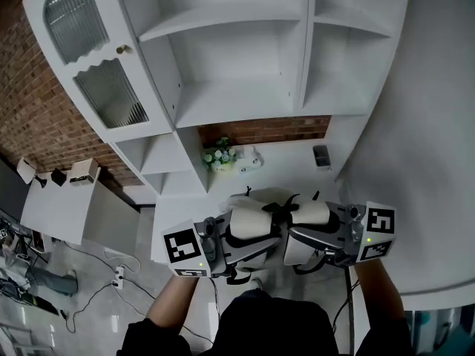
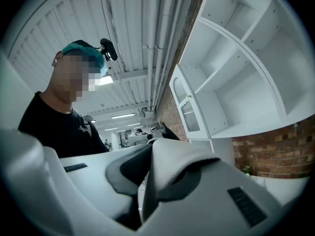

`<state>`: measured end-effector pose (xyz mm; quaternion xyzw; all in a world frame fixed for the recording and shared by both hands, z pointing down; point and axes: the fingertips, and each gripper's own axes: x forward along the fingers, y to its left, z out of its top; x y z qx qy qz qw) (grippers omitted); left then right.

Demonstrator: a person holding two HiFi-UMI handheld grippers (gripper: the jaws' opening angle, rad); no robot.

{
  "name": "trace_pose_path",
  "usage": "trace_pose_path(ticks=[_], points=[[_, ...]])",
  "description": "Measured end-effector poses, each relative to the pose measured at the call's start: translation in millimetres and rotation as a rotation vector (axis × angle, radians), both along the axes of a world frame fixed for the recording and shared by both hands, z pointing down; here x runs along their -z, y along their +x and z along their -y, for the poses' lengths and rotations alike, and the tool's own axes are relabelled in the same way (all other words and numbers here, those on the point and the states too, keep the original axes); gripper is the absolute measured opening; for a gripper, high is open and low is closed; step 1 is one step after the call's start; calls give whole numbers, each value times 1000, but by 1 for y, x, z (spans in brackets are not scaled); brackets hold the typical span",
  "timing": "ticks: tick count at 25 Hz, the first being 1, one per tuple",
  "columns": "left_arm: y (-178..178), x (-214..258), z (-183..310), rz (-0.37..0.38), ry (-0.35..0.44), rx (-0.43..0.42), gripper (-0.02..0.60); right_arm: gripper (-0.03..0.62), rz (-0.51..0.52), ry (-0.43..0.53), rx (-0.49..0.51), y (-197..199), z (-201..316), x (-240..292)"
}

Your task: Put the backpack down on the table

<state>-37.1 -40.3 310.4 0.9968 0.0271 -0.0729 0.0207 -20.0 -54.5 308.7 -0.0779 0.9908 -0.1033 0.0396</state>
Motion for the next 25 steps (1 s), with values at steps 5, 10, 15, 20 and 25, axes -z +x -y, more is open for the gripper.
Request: trace_pose_path(ticks=[5, 10, 15, 20, 25], points=[[-12, -2, 32, 1, -6, -19, 52, 48, 2, -14, -10, -11, 31, -2], [-15, -10, 65, 3, -52, -9, 52, 48, 12, -74, -31, -15, 60, -11], [-17, -17, 92, 13, -75, 7, 52, 48, 13, -70, -35, -18, 82, -18], [-16, -23, 116, 24, -76, 20, 51, 48, 13, -62, -19, -18, 104, -23], [-12, -24, 136, 37, -69, 33, 51, 48, 18, -58, -10, -14, 126, -24]])
